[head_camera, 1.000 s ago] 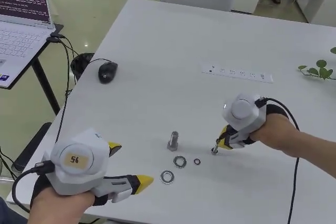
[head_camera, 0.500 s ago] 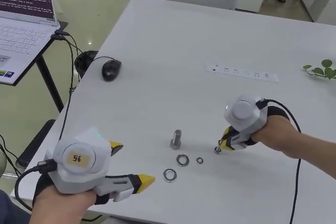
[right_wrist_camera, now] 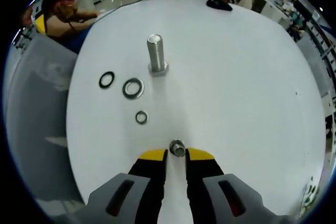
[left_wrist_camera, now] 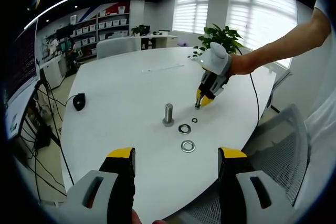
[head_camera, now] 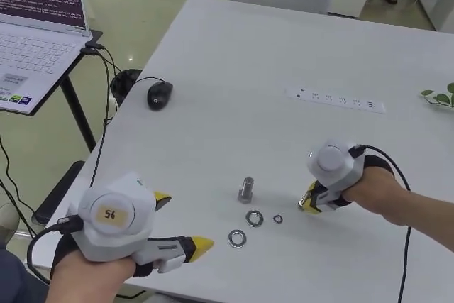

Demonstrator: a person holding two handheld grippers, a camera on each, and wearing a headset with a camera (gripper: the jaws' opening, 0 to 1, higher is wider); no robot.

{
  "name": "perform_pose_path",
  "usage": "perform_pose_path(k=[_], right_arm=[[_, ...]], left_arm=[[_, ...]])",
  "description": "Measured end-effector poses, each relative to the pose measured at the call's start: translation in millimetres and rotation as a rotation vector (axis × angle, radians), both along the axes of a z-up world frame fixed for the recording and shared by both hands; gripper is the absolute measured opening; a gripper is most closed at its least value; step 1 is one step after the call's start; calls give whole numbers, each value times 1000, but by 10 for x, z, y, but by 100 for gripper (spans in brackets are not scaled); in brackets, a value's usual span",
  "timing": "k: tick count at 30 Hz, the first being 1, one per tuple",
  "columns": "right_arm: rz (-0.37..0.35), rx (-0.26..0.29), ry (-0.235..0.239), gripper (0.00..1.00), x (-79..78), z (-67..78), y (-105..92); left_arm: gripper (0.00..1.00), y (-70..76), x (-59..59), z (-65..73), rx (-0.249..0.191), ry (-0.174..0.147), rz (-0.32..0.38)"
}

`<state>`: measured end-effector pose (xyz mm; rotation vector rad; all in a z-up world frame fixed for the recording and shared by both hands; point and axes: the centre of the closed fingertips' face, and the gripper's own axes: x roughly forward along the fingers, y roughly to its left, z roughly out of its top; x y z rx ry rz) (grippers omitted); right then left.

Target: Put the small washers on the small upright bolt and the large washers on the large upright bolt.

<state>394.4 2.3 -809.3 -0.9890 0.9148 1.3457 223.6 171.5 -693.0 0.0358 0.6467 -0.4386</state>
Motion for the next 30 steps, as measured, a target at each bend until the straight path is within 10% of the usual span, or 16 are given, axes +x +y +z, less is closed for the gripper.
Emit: perform_pose_path(k=[20,30], right_arm=[[-143,6,31,18,-174,-76,-607],[-65,44,33,18,-506,-113,-289]], left_arm=[[63,-55,9,9,-9,-9,-6],[63,-83,-1,16,-10,-10,-20]])
